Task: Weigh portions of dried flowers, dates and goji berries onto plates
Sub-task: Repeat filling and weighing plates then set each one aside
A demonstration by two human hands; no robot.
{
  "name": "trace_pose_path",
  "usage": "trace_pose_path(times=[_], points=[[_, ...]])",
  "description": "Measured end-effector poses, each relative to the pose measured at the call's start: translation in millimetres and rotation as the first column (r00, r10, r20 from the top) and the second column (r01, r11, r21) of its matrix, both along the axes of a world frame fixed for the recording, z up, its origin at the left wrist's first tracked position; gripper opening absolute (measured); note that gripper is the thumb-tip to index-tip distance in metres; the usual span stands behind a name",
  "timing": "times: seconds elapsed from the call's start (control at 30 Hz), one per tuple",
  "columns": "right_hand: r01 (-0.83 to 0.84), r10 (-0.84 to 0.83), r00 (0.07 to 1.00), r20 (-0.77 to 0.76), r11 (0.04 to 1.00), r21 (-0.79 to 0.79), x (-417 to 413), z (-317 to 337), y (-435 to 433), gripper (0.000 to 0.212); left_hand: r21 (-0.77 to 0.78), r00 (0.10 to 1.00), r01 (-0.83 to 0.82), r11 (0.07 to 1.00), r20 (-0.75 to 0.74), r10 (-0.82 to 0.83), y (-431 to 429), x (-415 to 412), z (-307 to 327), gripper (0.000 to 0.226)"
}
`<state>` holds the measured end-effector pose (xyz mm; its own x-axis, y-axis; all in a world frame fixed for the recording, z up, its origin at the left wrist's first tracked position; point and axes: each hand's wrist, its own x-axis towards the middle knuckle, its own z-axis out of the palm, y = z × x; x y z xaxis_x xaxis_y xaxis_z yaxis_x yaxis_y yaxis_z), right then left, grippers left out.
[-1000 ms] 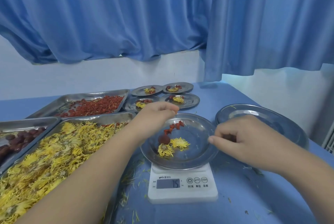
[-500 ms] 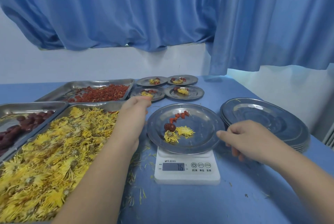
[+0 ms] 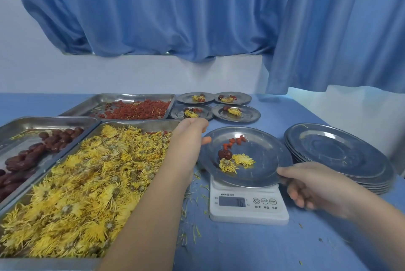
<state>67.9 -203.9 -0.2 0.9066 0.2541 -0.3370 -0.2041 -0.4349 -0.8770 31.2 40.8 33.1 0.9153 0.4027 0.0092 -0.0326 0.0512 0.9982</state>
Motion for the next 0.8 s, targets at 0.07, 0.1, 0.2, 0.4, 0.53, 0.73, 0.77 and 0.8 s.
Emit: trace_pose_path(times=[0.07,0.1,0.2,0.4,0.53,0.73,0.77,0.8], points=[[0.008,-0.007,1.0,-0.011,0.997,0.083,-0.8,-1.0,1.5,0.022,-0.018,1.0,0.002,1.0,0.013,-0.002,0.4,-0.4,0.6,0.008],[0.02,-0.019,1.0,-0.013,0.992,0.127,-1.3,-1.3,2.4,0.019,-0.035,1.0,0.001,0.999,0.021,0.0,1.0,-0.2,0.7,0.008],[0.062,-0.057,0.998,-0.028,0.966,0.25,-1.9,-0.9,5.0,0.017,-0.094,0.998,-0.015,0.995,0.063,0.021,2.5,1.5,0.2,0.011],[0.108,-0.095,0.994,-0.052,0.878,0.466,4.6,8.2,5.4,0.019,-0.119,0.975,0.047,0.992,0.22,-0.02,2.7,1.3,14.4,0.015],[0.12,-0.11,0.993,-0.051,0.829,0.546,19.7,24.2,1.5,0.015,-0.127,0.936,0.102,0.987,0.349,-0.052,-1.1,7.6,36.7,0.018],[0.152,-0.154,0.987,-0.044,0.817,0.556,70.1,61.9,-22.2,0.016,-0.159,0.94,0.118,0.98,0.336,-0.059,-12.0,47.0,66.4,0.018],[0.173,-0.17,0.984,-0.056,0.823,0.541,81.7,66.2,-27.5,0.016,-0.173,0.947,0.121,0.977,0.315,-0.061,-12.7,53.8,67.5,0.017],[0.195,-0.186,0.98,-0.071,0.827,0.527,93.8,69.0,-32.9,0.018,-0.196,0.952,0.129,0.972,0.298,-0.066,-13.6,60.4,67.9,0.016]])
